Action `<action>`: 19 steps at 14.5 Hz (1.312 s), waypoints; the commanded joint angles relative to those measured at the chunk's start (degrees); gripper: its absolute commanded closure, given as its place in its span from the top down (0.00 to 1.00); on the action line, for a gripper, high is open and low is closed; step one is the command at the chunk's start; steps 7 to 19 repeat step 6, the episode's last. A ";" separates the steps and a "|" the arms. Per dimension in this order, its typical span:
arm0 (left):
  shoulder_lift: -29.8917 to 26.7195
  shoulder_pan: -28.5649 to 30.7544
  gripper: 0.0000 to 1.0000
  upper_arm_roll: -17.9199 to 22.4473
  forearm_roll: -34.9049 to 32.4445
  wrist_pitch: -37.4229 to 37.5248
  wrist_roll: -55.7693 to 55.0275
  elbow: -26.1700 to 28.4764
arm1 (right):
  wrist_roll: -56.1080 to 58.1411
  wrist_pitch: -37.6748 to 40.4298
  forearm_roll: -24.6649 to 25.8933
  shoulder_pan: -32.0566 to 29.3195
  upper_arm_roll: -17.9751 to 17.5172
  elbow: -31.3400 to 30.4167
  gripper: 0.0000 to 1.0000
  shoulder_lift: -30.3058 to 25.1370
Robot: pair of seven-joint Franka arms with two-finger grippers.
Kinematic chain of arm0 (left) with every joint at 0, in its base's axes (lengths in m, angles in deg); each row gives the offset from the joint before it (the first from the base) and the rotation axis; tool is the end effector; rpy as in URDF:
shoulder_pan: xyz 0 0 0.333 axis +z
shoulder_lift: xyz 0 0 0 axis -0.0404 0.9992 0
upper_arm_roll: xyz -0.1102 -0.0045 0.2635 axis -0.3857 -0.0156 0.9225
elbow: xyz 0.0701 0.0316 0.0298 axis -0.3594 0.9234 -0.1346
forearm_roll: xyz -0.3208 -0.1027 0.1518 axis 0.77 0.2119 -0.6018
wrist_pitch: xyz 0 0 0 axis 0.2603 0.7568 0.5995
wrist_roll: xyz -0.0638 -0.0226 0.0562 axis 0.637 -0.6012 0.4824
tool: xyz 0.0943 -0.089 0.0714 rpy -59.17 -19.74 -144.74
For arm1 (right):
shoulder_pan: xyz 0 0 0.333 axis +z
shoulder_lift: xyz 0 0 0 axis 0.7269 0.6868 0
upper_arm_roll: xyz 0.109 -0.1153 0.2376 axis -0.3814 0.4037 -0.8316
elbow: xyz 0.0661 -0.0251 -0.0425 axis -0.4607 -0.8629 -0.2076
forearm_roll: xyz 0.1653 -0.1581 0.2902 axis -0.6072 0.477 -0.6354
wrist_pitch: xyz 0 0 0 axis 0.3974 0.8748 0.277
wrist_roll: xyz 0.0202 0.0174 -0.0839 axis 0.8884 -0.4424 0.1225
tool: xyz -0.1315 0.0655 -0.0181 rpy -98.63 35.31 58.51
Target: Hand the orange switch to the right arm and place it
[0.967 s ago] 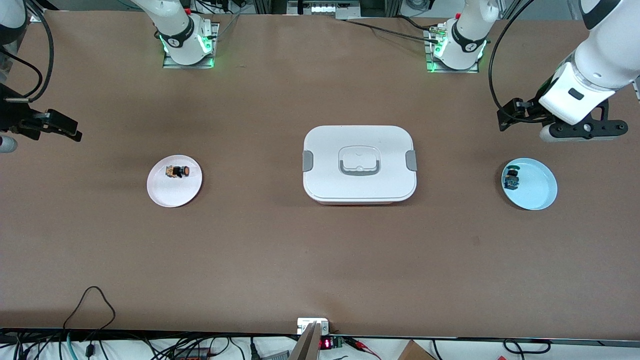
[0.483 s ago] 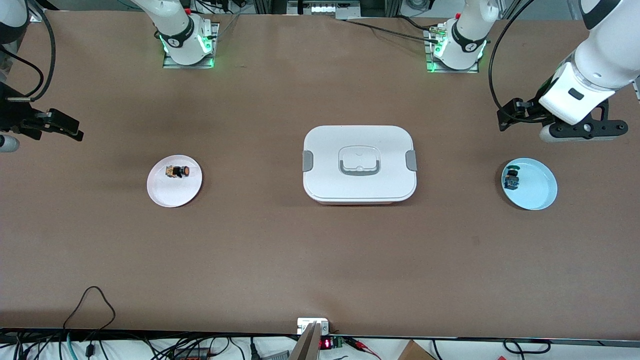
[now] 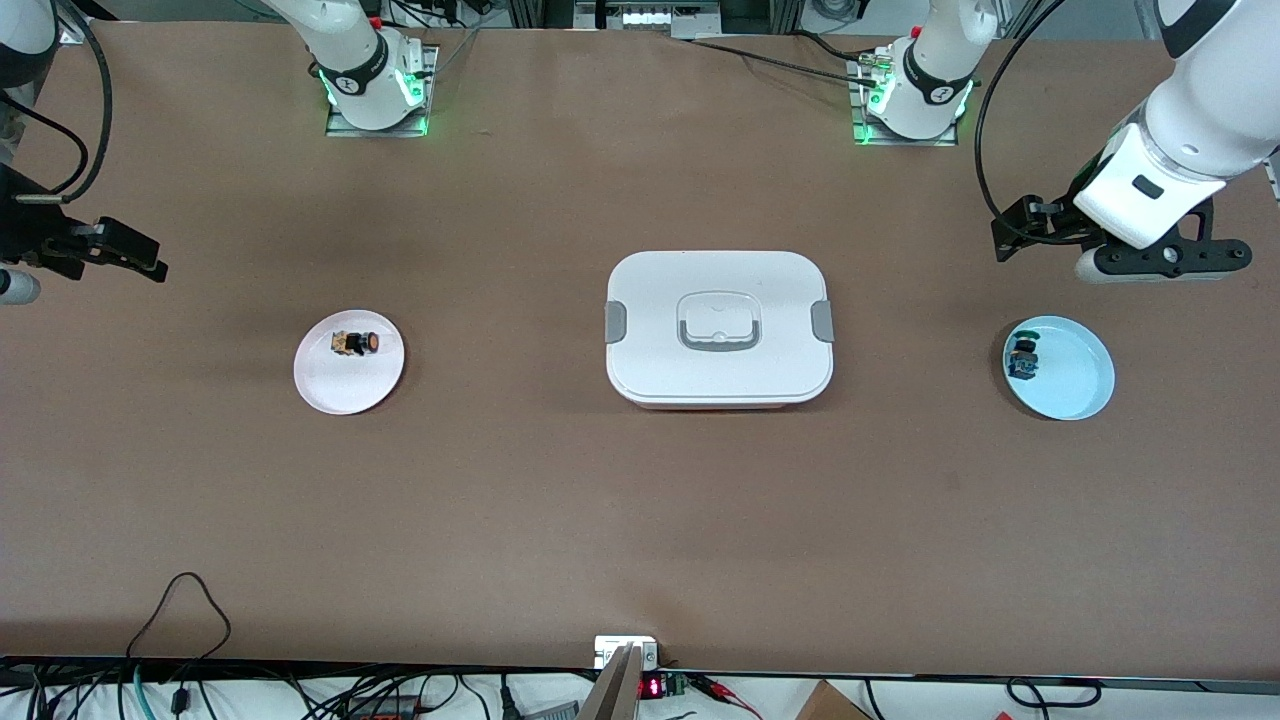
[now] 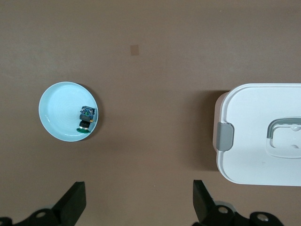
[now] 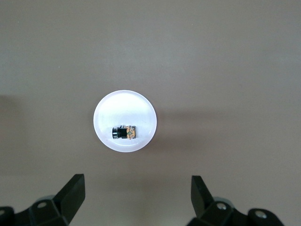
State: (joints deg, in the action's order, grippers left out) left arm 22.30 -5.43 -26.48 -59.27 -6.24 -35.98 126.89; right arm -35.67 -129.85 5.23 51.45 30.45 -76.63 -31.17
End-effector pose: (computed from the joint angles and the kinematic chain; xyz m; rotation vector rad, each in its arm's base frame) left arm 0.5197 -0.0818 0.5153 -3.1130 -0.0711 0.0816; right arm 0.5467 -0.0334 0.5037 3.1393 -0.0325 -0.0305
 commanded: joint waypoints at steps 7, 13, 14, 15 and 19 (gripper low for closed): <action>0.67 -0.22 1.00 0.00 0.39 1.19 0.42 -1.75 | -0.75 1.12 0.28 0.10 -0.33 0.48 1.00 -1.25; 0.67 -0.22 1.00 0.00 0.39 1.19 0.42 -1.75 | -0.75 1.12 0.28 0.10 -0.33 0.48 1.00 -1.25; 0.67 -0.22 1.00 0.00 0.39 1.19 0.42 -1.75 | -0.75 1.12 0.28 0.10 -0.33 0.48 1.00 -1.25; 0.67 -0.22 1.00 0.00 0.39 1.19 0.42 -1.75 | -0.75 1.12 0.28 0.10 -0.33 0.48 1.00 -1.25; 0.67 -0.22 1.00 0.00 0.39 1.19 0.42 -1.75 | -0.75 1.12 0.28 0.10 -0.33 0.48 1.00 -1.25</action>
